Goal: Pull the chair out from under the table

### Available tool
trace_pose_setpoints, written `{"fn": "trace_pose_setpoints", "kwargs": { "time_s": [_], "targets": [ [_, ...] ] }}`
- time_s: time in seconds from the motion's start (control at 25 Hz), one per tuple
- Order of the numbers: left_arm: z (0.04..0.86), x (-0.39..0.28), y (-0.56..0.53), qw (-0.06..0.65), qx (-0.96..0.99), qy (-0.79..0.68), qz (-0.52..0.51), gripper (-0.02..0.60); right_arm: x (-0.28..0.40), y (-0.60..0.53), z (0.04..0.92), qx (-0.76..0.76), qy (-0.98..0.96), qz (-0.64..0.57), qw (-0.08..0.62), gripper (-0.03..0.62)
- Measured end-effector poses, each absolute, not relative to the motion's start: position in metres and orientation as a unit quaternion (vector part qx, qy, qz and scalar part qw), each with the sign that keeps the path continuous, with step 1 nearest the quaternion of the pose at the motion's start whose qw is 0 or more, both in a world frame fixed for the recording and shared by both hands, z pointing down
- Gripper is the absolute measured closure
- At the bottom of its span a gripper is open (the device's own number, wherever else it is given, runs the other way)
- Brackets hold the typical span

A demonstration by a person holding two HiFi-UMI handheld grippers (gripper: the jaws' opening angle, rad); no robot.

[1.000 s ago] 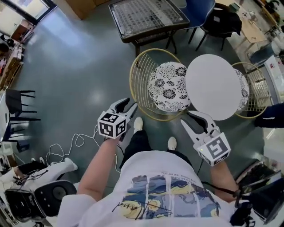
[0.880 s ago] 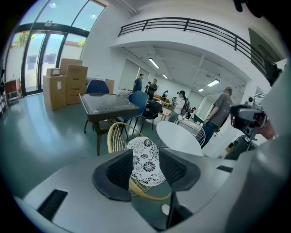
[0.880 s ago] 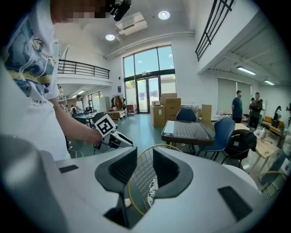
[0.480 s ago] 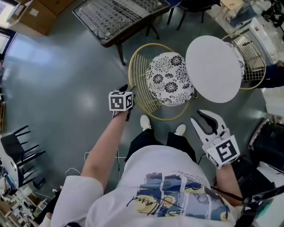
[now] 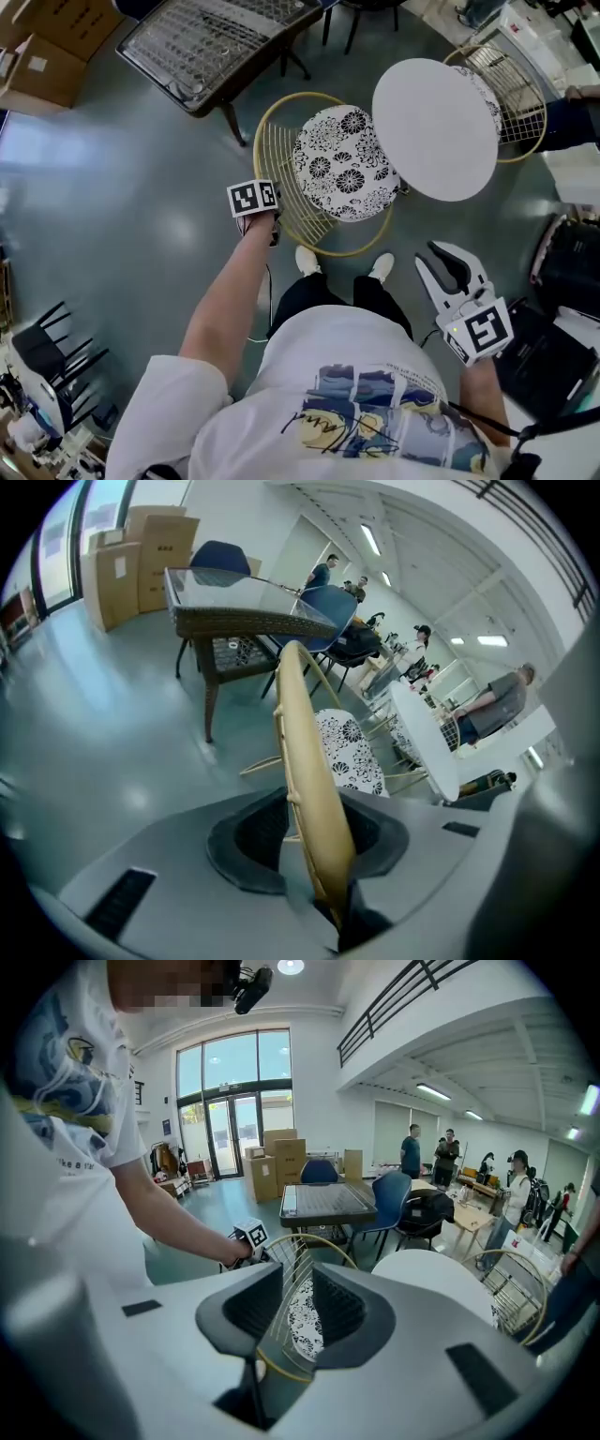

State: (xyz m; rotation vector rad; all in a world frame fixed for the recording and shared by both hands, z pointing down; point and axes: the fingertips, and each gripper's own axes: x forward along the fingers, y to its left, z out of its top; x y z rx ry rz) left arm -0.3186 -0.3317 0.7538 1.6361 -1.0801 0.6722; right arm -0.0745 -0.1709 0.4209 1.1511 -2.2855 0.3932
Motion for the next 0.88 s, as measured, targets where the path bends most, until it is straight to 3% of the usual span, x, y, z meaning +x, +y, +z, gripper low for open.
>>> {"fn": "trace_pose_setpoints", "kwargs": {
  "time_s": [0.2,0.52,0.88],
  "targets": [
    [0.755,-0.326,-0.33,0.53,0.636,-0.495,0.263,0.517,-0.074,-0.171,0.422,0.433,-0.847,0.146,0.272,0.5],
    [0.757,-0.347,-0.325,0.564,0.588,-0.537,0.22,0.545,-0.067,-0.164,0.422,0.429,-0.85,0.15,0.267,0.5],
    [0.758,-0.426,-0.29,0.578,0.541,-0.58,0.19,0.561,-0.085,-0.17,0.425,0.4,-0.867,0.142,0.262,0.5]
  ]
}}
